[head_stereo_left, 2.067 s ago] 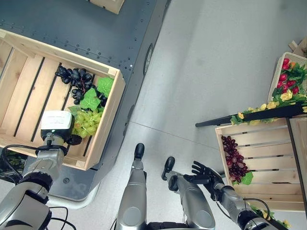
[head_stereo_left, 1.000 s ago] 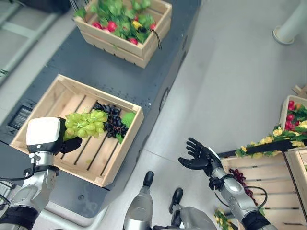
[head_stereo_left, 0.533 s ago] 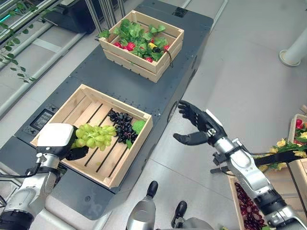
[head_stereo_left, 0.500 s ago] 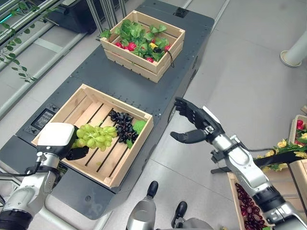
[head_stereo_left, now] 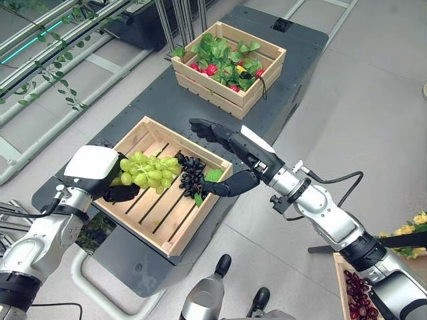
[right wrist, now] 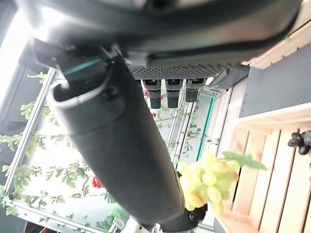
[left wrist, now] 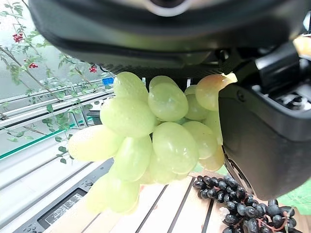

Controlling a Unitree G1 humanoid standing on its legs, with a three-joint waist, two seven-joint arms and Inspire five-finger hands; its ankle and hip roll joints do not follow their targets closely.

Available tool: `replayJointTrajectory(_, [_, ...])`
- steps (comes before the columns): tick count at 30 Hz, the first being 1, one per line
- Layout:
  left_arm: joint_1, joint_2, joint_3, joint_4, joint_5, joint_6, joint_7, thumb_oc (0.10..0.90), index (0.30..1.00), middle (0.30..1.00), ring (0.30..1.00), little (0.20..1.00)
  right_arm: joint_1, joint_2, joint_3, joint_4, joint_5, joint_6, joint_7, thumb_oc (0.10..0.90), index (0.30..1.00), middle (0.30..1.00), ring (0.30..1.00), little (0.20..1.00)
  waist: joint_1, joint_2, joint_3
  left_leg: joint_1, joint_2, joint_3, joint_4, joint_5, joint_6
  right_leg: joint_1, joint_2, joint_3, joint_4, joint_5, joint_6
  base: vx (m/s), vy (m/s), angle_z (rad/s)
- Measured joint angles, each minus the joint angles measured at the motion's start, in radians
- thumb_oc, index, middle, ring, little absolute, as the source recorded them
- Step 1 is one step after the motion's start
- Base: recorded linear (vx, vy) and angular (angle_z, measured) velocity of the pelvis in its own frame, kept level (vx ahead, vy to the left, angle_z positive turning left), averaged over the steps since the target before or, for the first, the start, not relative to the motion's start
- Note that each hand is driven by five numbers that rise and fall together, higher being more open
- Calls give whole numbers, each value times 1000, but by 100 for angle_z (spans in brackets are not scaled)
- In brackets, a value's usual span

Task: Pick up the fruits from the basket on one side to the basket on the other side

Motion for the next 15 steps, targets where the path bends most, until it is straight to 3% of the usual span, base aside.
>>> replayJointTrajectory(15, [-37, 8, 0, -127, -77, -12, -93, 400, 300, 300, 300, 300, -21, 5, 11, 2, 3, 0, -19, 800, 900, 900, 900, 900, 10, 0, 0, -5, -6, -13, 0, 6, 3, 0, -3, -10, 0, 1, 3, 1, -2, 2])
